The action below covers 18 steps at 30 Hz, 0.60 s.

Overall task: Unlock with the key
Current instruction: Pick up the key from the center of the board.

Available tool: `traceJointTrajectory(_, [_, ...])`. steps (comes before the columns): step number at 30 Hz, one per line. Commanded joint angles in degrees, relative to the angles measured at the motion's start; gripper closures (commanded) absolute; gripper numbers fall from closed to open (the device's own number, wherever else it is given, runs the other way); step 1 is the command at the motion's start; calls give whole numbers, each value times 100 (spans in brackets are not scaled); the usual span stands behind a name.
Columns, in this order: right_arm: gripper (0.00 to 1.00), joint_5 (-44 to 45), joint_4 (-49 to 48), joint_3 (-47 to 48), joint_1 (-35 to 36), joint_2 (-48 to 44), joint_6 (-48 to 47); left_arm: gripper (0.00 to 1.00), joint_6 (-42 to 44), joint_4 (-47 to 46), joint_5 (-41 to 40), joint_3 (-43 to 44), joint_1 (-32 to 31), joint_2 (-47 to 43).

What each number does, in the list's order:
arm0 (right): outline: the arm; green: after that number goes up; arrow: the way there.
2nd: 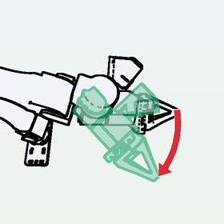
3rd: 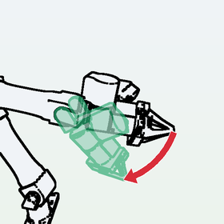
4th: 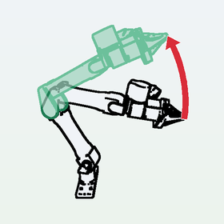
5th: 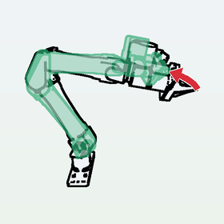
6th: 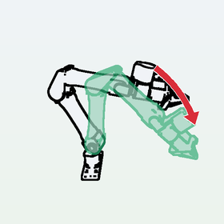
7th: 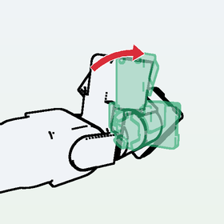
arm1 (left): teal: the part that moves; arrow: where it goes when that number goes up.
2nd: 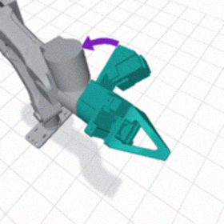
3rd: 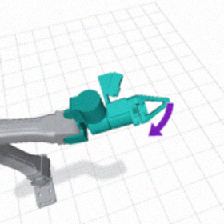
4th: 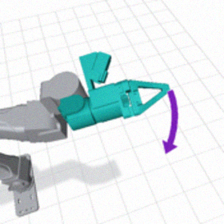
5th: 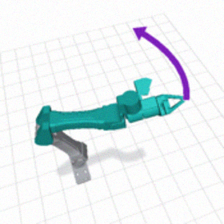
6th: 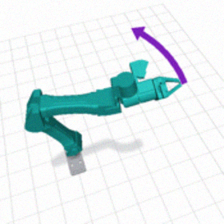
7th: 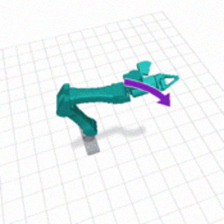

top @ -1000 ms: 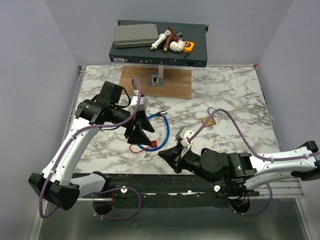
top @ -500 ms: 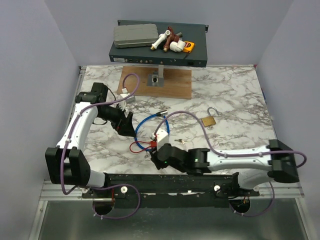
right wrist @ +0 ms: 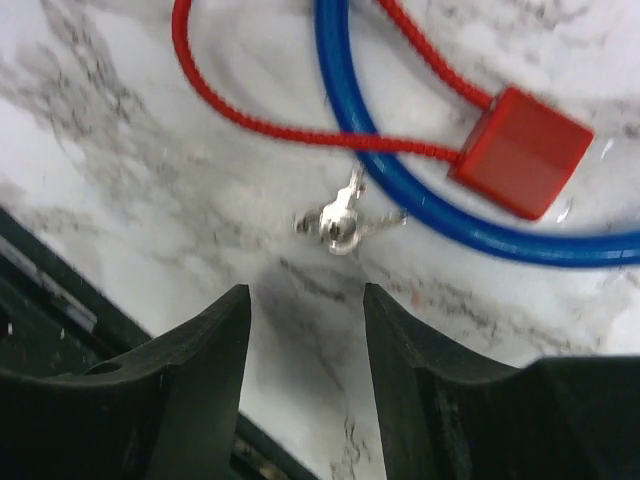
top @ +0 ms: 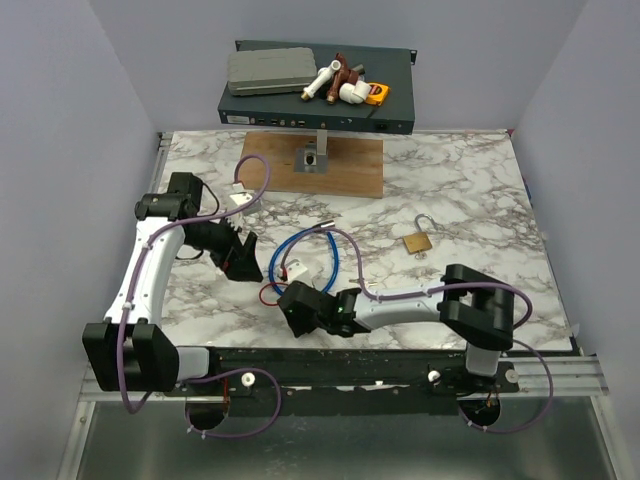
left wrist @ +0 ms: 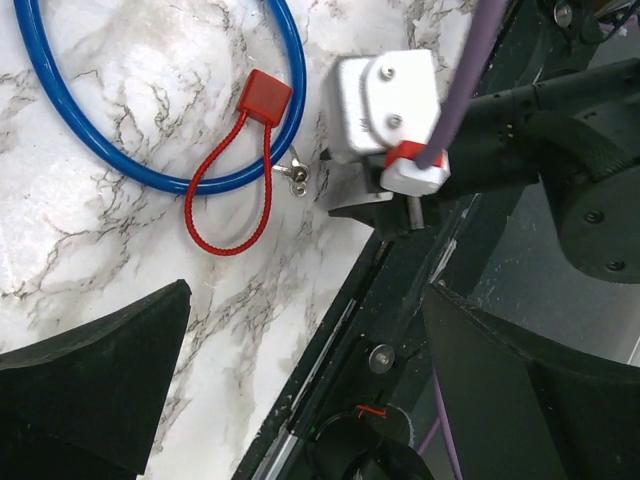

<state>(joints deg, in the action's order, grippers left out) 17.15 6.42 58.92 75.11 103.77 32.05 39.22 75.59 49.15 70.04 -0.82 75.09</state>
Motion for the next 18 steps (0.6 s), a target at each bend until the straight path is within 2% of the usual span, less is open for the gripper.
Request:
traceJointTrajectory(1, [47, 72, -238, 339, -144, 415, 82, 1, 46, 99, -89, -152, 29, -290])
traceJointTrajectory(12, [48, 587, 281, 964, -199, 903, -49, 1, 103, -53, -107, -548, 29, -722])
traceJointTrajectory(15, [55, 696, 497, 1125, -205, 1011, -126, 2, 118, -60, -108, -590, 30, -732])
traceJointTrajectory(18, [68, 828, 644, 1159, -199, 1023, -136, 2, 151, -58, -91, -624, 29, -759])
